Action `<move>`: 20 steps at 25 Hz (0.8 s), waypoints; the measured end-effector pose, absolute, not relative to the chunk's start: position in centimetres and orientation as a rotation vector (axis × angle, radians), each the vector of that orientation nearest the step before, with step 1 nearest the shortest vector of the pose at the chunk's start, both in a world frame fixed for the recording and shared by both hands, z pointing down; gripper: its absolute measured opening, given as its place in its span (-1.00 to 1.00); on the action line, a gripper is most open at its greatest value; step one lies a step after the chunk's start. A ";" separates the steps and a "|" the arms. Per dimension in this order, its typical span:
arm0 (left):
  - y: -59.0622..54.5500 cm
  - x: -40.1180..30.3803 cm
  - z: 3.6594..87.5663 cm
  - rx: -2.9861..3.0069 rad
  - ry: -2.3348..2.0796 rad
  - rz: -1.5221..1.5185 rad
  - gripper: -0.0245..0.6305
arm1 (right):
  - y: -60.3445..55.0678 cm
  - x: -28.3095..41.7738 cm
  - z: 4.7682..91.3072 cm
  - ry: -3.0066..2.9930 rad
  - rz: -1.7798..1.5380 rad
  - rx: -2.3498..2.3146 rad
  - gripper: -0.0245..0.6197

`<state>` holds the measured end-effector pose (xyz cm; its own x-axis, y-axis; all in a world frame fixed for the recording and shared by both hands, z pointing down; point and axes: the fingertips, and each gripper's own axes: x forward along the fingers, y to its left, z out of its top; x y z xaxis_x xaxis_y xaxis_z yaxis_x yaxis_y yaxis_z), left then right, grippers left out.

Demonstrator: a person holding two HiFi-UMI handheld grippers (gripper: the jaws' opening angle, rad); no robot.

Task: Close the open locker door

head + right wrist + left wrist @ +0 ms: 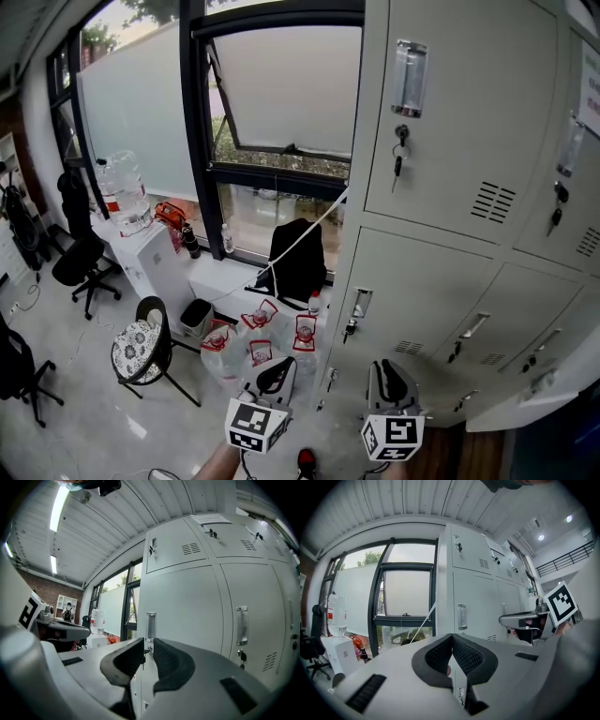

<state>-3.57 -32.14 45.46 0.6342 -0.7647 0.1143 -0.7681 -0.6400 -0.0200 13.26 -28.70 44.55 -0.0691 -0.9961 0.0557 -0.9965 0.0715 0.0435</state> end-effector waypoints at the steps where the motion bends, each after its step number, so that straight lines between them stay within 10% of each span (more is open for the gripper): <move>1: -31.7 -3.5 45.5 2.816 -1.312 0.176 -0.86 | -28.1 13.4 44.7 -2.238 0.012 2.101 -0.71; 20: -22.1 -3.9 47.0 2.824 -1.240 0.210 -0.86 | -17.1 12.9 47.8 -2.155 0.093 2.125 -0.84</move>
<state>-3.90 -22.14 47.00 0.6691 -0.7291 0.1441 -0.7360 -0.6770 -0.0082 12.93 -17.15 47.85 -0.0116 -0.9923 0.1234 -0.9992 0.0162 0.0361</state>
